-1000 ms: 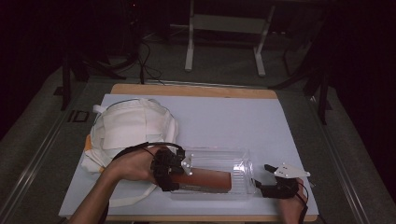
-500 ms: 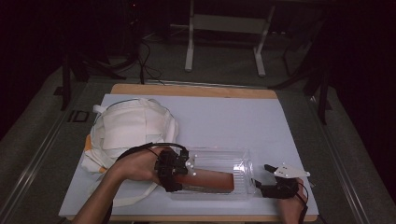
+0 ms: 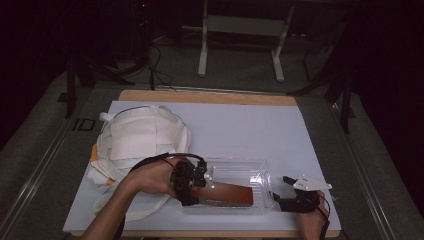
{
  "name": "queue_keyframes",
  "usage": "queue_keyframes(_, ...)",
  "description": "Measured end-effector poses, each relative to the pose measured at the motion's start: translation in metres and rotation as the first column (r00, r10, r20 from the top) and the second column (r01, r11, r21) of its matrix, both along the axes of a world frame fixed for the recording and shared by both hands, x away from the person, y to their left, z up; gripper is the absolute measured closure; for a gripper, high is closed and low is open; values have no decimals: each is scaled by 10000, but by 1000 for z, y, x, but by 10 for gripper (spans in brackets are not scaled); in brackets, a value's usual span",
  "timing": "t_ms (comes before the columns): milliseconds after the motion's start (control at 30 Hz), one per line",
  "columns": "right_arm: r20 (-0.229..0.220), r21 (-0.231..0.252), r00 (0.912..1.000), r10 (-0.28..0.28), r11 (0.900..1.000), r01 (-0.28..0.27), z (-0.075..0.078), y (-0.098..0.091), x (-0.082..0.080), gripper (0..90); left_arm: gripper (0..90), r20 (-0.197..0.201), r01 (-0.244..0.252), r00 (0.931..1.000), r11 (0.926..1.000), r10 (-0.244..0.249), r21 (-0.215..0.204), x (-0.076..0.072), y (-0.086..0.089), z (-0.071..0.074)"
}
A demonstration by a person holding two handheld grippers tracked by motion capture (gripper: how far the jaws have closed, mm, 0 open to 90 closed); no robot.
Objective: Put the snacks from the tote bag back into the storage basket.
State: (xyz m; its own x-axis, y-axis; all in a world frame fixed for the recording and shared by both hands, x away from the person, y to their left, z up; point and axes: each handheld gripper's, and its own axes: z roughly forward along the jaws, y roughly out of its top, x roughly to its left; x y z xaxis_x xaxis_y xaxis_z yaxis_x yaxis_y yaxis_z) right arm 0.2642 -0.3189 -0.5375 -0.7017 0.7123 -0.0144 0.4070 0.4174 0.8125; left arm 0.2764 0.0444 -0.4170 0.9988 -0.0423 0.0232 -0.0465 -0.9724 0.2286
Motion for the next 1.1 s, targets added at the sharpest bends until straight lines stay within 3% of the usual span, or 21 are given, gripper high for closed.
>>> queue_keyframes(600, 2, 37, 10000, 9, 10000, -9, 0, 0, 0, 202, 428, -155, 59, 9999, 10000, -59, -20, 2, -10, -3)
queue_keyframes(867, -8, 46, 10000, 5, 10000, -5, 0, 0, 0, 202, 416, -167, 76, 9998, 9997, -80, -230, 2, -14, -2)
queue_keyframes(1100, -9, 39, 10000, 18, 10000, -18, 0, 0, 0, 202, 398, -435, -39, 9991, 9985, 15, -548, 3, -14, 1)
